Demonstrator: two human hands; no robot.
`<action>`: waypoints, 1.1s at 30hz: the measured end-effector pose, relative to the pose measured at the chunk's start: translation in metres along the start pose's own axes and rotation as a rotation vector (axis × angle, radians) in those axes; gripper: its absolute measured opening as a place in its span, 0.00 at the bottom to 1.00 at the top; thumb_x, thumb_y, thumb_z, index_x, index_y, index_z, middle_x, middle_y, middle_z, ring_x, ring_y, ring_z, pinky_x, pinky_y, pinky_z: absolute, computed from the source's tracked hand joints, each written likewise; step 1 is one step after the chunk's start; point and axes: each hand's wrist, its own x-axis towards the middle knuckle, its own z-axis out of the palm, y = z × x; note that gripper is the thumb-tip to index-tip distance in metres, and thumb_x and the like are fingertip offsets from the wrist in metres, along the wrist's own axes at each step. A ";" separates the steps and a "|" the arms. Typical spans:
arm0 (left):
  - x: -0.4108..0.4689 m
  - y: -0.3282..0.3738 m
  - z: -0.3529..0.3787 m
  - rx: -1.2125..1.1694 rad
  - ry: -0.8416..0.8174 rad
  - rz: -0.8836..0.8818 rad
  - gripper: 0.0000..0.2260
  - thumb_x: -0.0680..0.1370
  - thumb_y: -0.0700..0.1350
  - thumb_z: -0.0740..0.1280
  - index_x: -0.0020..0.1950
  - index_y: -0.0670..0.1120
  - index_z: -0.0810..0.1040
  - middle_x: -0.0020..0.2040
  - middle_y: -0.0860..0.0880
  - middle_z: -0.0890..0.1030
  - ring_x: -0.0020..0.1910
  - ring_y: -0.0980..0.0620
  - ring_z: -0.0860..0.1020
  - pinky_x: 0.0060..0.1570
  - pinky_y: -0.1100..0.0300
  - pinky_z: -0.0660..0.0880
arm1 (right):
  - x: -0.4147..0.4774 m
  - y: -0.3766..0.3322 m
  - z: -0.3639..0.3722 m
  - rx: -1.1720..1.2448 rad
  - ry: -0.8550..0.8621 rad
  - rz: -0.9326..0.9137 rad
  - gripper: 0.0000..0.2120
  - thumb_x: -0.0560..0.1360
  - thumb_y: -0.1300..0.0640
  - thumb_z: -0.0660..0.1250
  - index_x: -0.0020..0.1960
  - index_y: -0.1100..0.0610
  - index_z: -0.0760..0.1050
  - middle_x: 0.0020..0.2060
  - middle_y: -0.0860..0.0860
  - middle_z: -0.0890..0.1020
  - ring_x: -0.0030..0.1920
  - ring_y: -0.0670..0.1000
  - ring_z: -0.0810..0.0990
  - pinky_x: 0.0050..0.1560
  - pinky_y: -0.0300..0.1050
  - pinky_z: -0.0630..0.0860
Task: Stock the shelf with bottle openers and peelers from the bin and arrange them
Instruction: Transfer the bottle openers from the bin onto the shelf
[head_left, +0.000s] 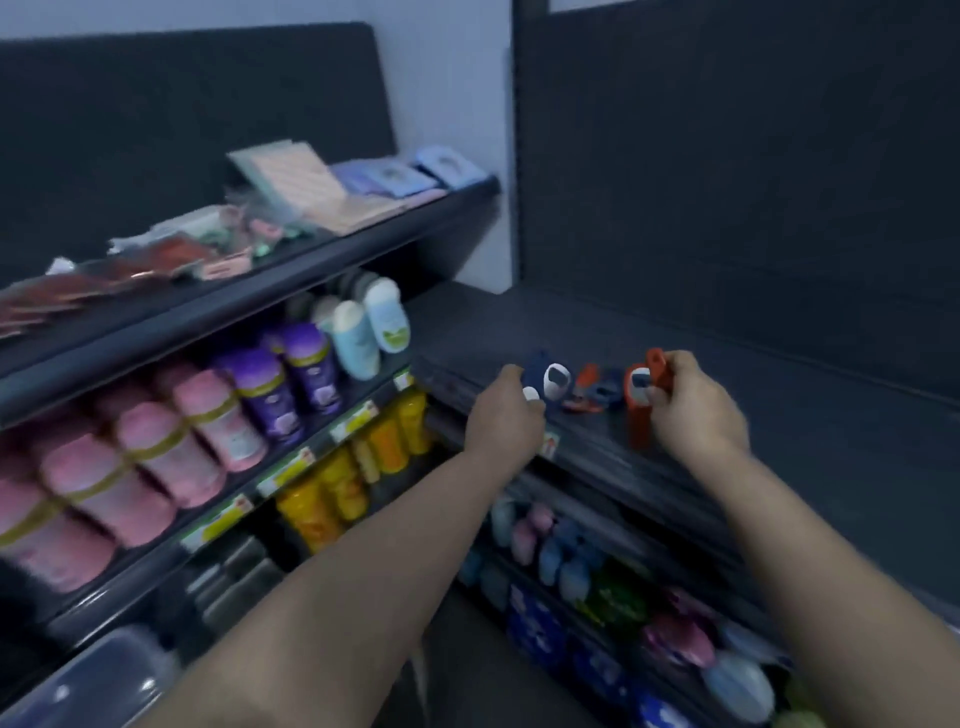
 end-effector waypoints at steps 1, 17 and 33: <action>0.009 0.014 0.015 0.033 -0.026 0.010 0.08 0.78 0.43 0.62 0.56 0.43 0.71 0.52 0.42 0.79 0.50 0.41 0.76 0.45 0.53 0.71 | 0.011 0.015 -0.008 -0.007 -0.005 0.039 0.14 0.78 0.54 0.60 0.63 0.52 0.67 0.54 0.59 0.79 0.55 0.63 0.76 0.47 0.50 0.68; 0.091 0.056 0.120 0.394 -0.084 0.107 0.20 0.78 0.43 0.65 0.70 0.46 0.68 0.65 0.43 0.70 0.61 0.44 0.69 0.54 0.51 0.73 | 0.104 0.106 0.003 -0.361 -0.140 -0.033 0.22 0.81 0.54 0.55 0.75 0.49 0.59 0.65 0.54 0.70 0.64 0.56 0.65 0.60 0.53 0.64; -0.030 -0.091 -0.032 0.426 0.309 -0.137 0.08 0.74 0.43 0.63 0.52 0.50 0.77 0.52 0.47 0.80 0.54 0.43 0.75 0.53 0.49 0.74 | -0.005 -0.076 0.105 -0.349 -0.219 -0.778 0.15 0.80 0.54 0.56 0.66 0.49 0.69 0.60 0.49 0.75 0.61 0.54 0.71 0.54 0.51 0.68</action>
